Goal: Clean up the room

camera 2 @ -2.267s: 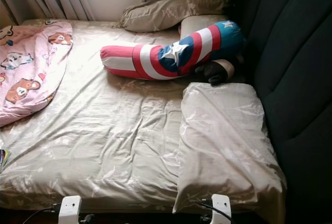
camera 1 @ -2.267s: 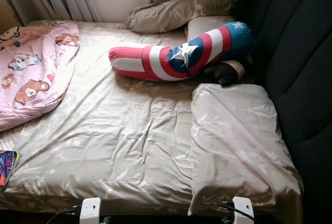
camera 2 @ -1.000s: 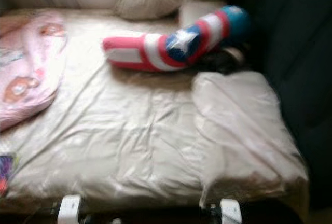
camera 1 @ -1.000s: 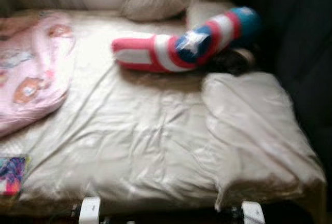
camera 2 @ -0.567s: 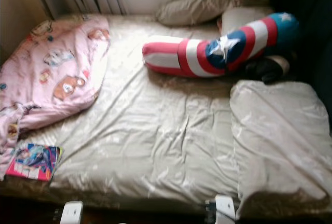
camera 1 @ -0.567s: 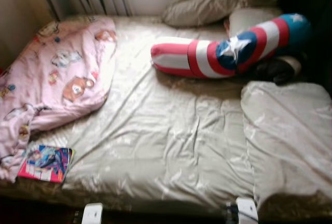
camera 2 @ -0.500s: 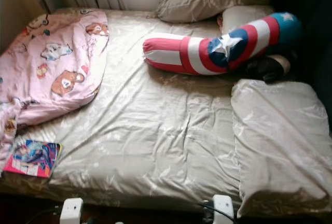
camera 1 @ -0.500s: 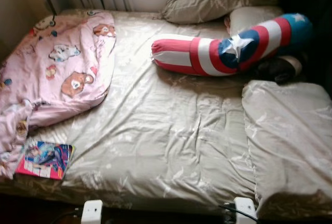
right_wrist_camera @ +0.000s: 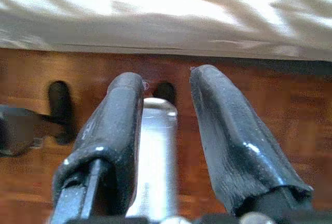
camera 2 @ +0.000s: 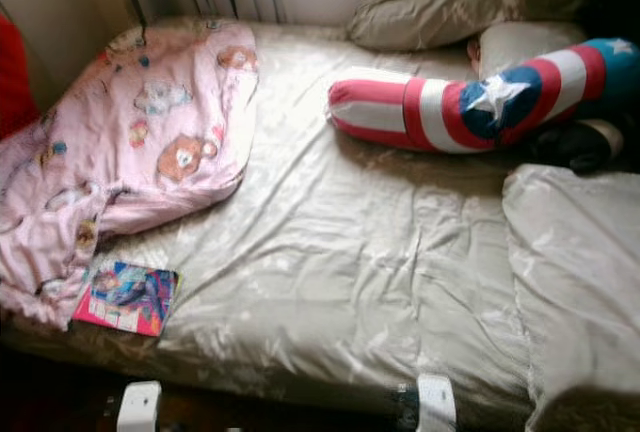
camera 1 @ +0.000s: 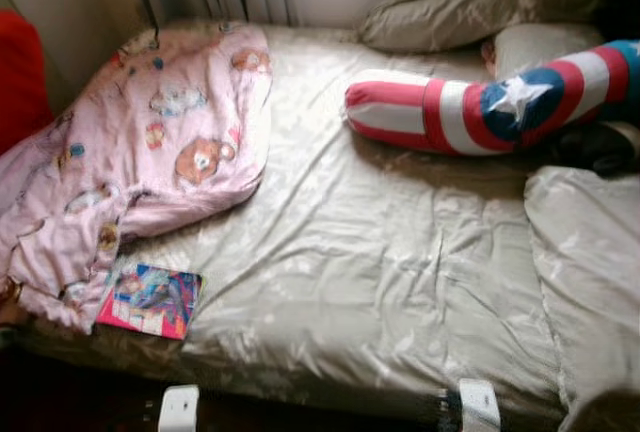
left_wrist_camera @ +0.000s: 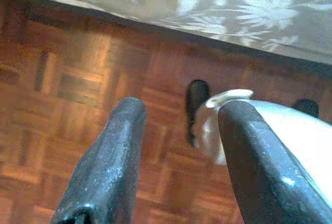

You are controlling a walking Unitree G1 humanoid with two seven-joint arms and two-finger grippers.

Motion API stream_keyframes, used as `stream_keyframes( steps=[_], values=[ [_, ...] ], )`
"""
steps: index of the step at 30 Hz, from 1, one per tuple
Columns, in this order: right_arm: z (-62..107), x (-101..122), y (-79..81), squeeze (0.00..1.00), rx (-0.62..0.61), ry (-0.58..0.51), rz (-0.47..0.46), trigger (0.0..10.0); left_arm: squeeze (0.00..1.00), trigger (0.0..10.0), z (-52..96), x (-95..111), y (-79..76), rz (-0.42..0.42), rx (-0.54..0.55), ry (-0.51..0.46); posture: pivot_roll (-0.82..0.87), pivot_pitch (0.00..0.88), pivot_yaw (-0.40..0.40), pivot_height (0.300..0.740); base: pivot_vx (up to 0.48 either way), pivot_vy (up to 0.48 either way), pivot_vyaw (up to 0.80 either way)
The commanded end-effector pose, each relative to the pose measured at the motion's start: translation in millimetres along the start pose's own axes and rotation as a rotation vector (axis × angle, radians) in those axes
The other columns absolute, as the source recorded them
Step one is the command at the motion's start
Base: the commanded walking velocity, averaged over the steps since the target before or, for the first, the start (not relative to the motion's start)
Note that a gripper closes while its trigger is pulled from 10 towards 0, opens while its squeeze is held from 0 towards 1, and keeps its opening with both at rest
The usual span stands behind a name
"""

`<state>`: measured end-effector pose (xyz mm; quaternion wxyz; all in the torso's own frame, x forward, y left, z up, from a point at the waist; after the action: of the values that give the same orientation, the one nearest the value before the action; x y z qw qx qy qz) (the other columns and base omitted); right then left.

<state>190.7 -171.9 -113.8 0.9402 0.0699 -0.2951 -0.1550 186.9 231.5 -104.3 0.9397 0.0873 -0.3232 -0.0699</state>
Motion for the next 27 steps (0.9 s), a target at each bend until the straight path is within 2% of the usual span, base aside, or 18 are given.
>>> stream_keyframes(
  steps=[1,15,27],
  values=[
    [2.5,-3.3,-12.3,0.0,-0.031,0.013,-0.005,10.0,0.0,10.0,1.6,-8.3,-6.1,0.006,-0.016,0.027,0.05,0.14,-0.012,0.74,0.0,0.319,0.0],
    [2.9,-3.2,-14.3,0.0,-0.029,0.017,0.013,10.0,0.0,10.0,2.9,-11.7,-1.4,0.013,-0.006,0.03,0.05,0.13,-0.019,0.74,0.0,0.321,0.0],
    [3.1,-2.2,-15.5,0.0,-0.032,0.011,0.0,10.0,0.0,10.0,1.2,-7.2,-5.7,0.014,-0.007,0.024,0.05,0.153,-0.02,0.74,0.0,0.322,0.0]
  ],
)
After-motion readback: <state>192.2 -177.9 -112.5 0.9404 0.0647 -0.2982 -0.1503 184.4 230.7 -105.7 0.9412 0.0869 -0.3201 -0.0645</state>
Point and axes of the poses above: a point about 5 cm out from each wrist's last joint towards the gripper, its own z axis pointing back from the gripper into the wrist, its own x axis along the axis of the wrist's last joint, y = z × x, the point moved 3 cm from there along -z, pointing out of the wrist towards the gripper, and after that the axes turned 14 degrees about -z, right-handed, at the moved point
